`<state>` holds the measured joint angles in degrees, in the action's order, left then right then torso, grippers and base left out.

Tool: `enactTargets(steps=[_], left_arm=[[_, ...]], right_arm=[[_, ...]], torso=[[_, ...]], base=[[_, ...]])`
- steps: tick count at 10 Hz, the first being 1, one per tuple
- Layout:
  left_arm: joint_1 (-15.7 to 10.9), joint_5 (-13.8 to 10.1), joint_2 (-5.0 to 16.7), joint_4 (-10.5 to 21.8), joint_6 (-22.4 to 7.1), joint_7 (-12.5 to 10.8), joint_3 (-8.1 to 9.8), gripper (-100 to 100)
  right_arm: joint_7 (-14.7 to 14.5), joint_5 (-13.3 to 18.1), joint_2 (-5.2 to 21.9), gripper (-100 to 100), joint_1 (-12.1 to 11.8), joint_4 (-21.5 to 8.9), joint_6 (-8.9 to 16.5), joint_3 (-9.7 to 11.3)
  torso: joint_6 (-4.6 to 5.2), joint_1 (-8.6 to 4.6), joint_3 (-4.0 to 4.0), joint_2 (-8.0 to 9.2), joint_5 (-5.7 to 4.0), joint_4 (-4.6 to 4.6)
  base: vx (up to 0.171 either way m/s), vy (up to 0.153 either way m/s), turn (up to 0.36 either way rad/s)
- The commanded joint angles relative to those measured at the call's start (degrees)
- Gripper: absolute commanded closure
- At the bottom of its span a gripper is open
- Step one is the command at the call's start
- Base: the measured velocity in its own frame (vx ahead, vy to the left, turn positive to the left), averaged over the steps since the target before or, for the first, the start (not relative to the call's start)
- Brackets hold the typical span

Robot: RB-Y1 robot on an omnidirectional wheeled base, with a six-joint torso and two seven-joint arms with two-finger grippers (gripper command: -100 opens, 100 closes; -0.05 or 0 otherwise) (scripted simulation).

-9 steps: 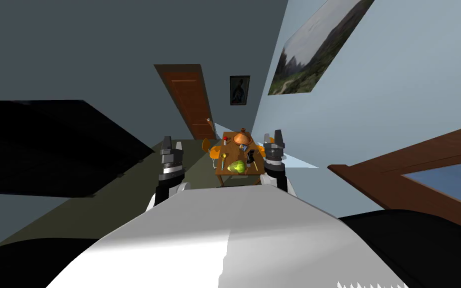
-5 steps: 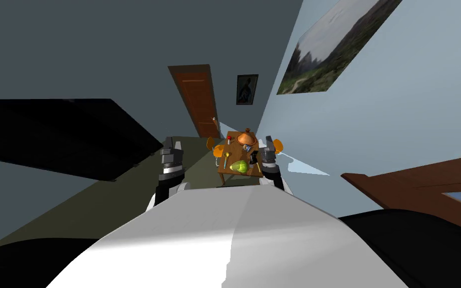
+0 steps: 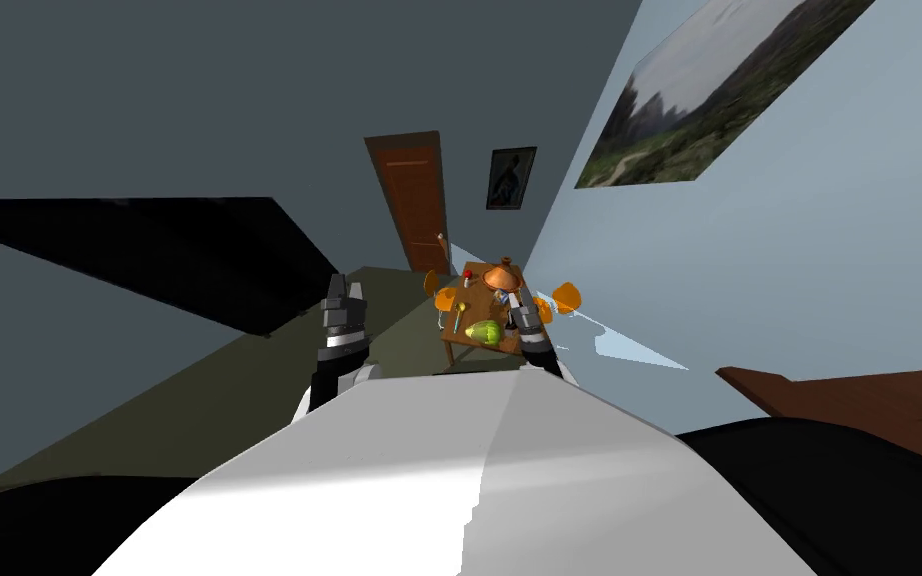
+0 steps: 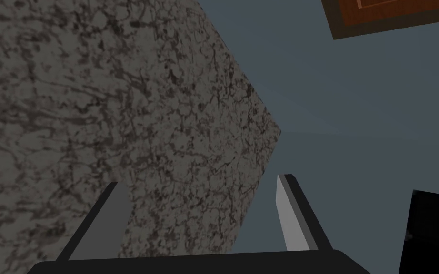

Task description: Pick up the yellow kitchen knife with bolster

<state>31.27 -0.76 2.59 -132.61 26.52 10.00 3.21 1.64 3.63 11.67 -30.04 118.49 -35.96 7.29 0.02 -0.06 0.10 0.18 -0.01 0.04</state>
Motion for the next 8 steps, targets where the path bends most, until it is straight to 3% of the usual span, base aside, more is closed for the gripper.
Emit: enactTargets(steps=[1, 2, 6, 7, 8], left_arm=[[0.00, 0.00, 0.00, 0.00, 0.00, 0.00, 0.00, 0], [-0.01, 0.00, 0.00, 0.00, 0.00, 0.00, 0.00, 0], [0.00, 0.00, 0.00, 0.00, 0.00, 0.00, 0.00, 0], [-0.01, 0.00, 0.00, 0.00, 0.00, 0.00, 0.00, 0], [-0.01, 0.00, 0.00, 0.00, 0.00, 0.00, -0.01, 0]], right_arm=[[0.61, -0.40, 1.68, -100, -0.61, -2.86, -0.40, 1.19], [0.61, -0.40, 1.68, -100, -0.61, -3.39, -0.40, 1.19], [2.62, -1.64, 6.58, -100, -2.79, -10.73, -0.92, 4.46], [3.37, -2.07, 8.31, -100, -3.58, -13.80, -1.08, 5.66], [3.37, -2.07, 8.31, -100, -3.58, -14.75, -1.08, 5.66]], torso=[[0.00, 0.00, 0.00, 0.00, 0.00, 0.00], [-0.03, -0.03, 0.01, 0.02, -0.01, 0.00], [0.01, -0.01, 0.03, 0.05, 0.00, 0.02], [-0.03, 0.00, 0.03, 0.06, 0.00, 0.01], [-0.04, 0.01, 0.07, 0.12, 0.01, 0.03]], base=[[-0.053, -0.017, 0.213], [-0.044, -0.011, 0.124], [-0.061, 0.002, 0.255], [-0.085, 0.006, 0.471], [-0.060, -0.005, 0.119]])
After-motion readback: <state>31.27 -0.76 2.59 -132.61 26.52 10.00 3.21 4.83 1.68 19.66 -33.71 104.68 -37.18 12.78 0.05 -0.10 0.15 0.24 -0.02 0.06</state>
